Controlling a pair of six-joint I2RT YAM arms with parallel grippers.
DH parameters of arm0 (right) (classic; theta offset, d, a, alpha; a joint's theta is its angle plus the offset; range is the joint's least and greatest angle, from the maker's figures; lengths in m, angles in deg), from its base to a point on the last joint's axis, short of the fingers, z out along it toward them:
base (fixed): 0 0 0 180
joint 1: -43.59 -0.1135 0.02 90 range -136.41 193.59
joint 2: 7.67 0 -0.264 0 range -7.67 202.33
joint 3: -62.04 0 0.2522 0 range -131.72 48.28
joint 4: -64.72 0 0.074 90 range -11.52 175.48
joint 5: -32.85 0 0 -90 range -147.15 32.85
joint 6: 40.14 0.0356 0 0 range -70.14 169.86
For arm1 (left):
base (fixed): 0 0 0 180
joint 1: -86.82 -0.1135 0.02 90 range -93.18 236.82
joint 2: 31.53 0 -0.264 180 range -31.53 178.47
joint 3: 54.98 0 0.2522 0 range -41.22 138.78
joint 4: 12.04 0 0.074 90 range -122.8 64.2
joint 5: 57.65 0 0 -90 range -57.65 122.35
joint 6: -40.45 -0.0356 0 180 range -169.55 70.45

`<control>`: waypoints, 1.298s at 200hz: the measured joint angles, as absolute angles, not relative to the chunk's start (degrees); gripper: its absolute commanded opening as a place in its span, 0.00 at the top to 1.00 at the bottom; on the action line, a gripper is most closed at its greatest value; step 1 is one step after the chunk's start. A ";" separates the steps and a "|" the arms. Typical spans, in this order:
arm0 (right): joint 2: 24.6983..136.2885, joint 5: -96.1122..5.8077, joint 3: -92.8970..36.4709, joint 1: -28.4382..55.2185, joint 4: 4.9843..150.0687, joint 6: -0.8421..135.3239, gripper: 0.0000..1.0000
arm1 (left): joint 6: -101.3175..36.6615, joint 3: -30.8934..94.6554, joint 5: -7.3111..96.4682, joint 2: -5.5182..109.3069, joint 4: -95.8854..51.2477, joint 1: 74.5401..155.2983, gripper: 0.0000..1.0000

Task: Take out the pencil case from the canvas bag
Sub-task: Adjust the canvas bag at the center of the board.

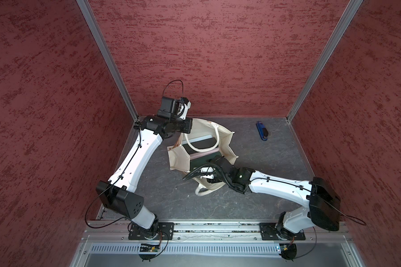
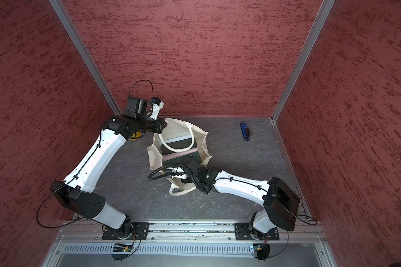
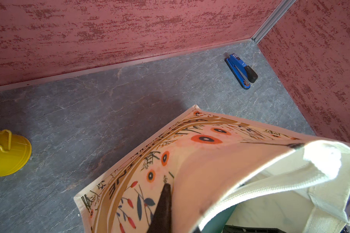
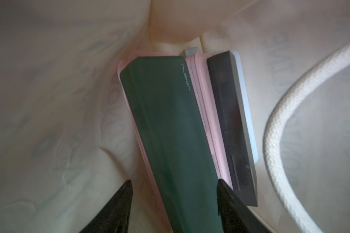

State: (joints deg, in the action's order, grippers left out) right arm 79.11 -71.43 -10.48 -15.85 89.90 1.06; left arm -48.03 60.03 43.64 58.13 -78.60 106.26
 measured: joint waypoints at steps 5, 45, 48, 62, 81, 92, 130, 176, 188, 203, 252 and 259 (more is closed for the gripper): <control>79.33 -71.41 -10.59 -15.85 89.92 0.97 0.33 | -48.01 60.01 44.08 58.13 -78.55 106.13 1.00; 81.63 -72.07 -11.34 -15.85 89.72 0.91 0.34 | -47.83 59.15 46.79 57.67 -78.18 105.30 1.00; 81.78 -72.22 -11.34 -15.85 89.66 0.93 0.34 | -47.83 59.02 46.98 57.59 -78.16 105.23 1.00; 82.13 -72.75 -11.34 -15.85 89.22 0.93 0.34 | -47.81 58.59 47.92 57.24 -78.09 105.06 1.00; 82.37 -73.80 -11.34 -15.85 88.19 0.91 0.34 | -47.77 58.02 49.04 56.87 -78.01 104.91 1.00; 82.70 -74.63 -11.36 -15.85 87.47 0.91 0.34 | -47.68 57.93 49.69 56.84 -77.98 104.80 1.00; 84.71 -77.80 -11.38 -15.83 85.15 0.93 0.34 | -47.40 56.68 52.03 56.10 -77.48 104.43 1.00; 86.00 -80.13 -13.33 -15.45 84.21 1.28 0.36 | -47.42 56.16 53.93 56.04 -76.74 104.14 1.00; 86.00 -80.88 -13.96 -15.24 83.69 1.45 0.36 | -47.44 56.16 54.37 56.04 -76.72 104.08 1.00; 85.97 -81.18 -14.35 -15.08 82.95 1.56 0.37 | -47.42 56.01 54.48 56.04 -76.30 104.05 1.00; 85.78 -82.08 -14.38 -15.02 81.79 1.87 0.35 | -47.42 55.61 55.16 56.04 -75.65 103.66 1.00; 85.67 -81.99 -14.48 -15.00 82.01 1.93 0.34 | -47.40 55.61 55.33 56.04 -75.65 103.57 1.00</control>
